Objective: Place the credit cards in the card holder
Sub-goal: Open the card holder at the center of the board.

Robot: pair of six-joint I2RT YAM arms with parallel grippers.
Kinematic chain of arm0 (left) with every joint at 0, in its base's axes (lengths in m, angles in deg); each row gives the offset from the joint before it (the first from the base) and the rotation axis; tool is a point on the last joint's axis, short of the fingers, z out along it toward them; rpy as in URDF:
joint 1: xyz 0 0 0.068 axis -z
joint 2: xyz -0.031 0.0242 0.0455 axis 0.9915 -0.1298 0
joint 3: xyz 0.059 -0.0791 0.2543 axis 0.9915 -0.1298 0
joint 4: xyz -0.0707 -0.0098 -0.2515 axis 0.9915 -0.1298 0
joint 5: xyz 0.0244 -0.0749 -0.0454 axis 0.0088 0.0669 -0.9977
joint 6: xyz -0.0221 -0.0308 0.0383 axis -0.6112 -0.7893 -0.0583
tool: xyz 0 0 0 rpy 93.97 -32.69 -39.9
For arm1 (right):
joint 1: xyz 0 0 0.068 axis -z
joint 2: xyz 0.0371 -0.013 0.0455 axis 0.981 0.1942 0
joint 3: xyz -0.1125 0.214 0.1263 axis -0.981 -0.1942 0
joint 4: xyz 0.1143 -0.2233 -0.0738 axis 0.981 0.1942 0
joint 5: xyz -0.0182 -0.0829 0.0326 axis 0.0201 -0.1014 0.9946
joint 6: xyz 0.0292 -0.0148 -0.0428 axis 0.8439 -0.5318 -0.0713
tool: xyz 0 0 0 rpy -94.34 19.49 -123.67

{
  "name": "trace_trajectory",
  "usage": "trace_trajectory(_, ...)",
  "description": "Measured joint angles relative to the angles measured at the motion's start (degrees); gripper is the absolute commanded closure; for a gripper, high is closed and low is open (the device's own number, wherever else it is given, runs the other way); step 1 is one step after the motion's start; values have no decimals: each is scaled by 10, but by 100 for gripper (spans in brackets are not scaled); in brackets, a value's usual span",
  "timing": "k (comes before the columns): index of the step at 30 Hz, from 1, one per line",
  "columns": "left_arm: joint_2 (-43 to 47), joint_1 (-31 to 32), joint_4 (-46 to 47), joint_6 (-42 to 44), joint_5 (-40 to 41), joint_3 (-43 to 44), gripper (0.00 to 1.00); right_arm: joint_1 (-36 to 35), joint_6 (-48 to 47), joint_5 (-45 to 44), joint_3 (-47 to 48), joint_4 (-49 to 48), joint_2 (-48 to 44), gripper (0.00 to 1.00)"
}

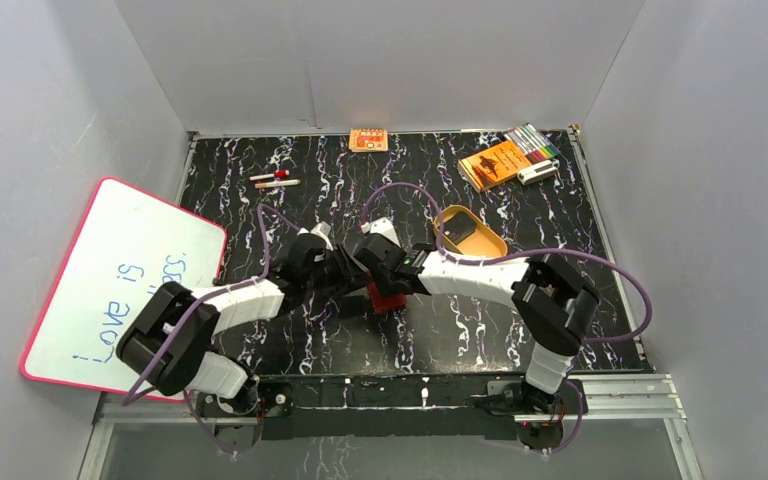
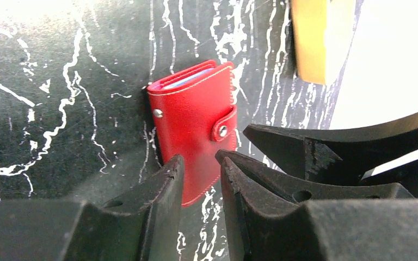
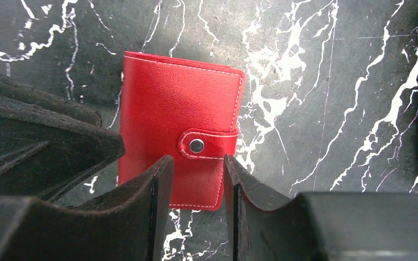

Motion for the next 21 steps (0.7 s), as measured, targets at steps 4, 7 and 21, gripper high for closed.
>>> trace_trajectory(4, 23, 0, -3, 0, -1, 2, 73, 0, 9, 7, 0, 0, -25, 52)
trace_trajectory(7, 20, 0, -2, 0, -5, 11, 77, 0, 14, 11, 0, -2, -47, 52)
trace_trajectory(21, -104, 0, 64, -11, -43, 32, 91, 0, 33, 13, -72, -58, -105, 53)
